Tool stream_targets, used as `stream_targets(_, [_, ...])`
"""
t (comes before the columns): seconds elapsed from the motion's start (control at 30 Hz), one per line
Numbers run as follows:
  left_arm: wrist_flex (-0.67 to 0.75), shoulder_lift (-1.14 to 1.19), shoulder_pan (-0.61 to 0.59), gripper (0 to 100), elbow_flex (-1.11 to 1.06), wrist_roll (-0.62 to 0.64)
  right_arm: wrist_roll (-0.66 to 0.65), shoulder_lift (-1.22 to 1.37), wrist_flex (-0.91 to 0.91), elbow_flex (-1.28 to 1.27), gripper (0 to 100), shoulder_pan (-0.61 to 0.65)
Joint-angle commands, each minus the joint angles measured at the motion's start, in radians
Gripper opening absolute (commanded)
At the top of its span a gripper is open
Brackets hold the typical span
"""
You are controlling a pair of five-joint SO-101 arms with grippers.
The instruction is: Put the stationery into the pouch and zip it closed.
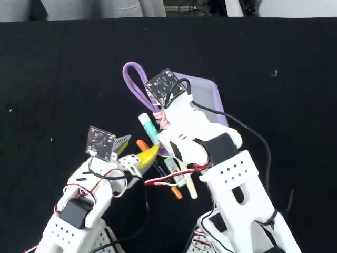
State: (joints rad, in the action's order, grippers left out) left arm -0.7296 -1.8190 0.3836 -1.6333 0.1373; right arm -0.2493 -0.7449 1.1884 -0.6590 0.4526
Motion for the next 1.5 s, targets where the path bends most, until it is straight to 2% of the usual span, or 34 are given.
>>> stream_targets(0.0, [-0.018, -0.006, 0.065, 28, 0.038, 0.005, -0.005, -0.041, -0.023, 0.005, 1.1, -0.018])
stream_targets(0.43, [-0.011, -0.006, 0.065, 28, 0.079, 0.012, -0.005, -0.041, -0.021, 0.005, 1.1, -0.018])
stream_targets(0.63, [0.222, -0.003, 0.005, 28, -0.068, 0.003, -0.005, -0.041, -0.018, 0.005, 1.1, -0.018])
stream_targets(0.97, [0.187, -0.003, 0.004, 28, -0.065, 0.003, -0.003, -0.041, -0.018, 0.005, 1.1, -0.018])
stream_targets(1.17, [-0.02, -0.005, 0.094, 29, 0.025, 0.003, -0.003, -0.041, -0.021, 0.005, 1.1, -0.018])
stream_targets(1.23, [-0.049, -0.005, 0.111, 29, 0.045, 0.003, -0.003, -0.041, -0.021, 0.005, 1.1, -0.018])
stream_targets(1.37, [-0.029, -0.005, 0.102, 29, 0.035, -0.025, -0.003, -0.041, -0.02, 0.005, 1.1, -0.018])
stream_targets(1.47, [0.038, -0.005, 0.102, 28, -0.007, -0.048, -0.003, -0.041, -0.018, 0.005, 1.1, -0.018])
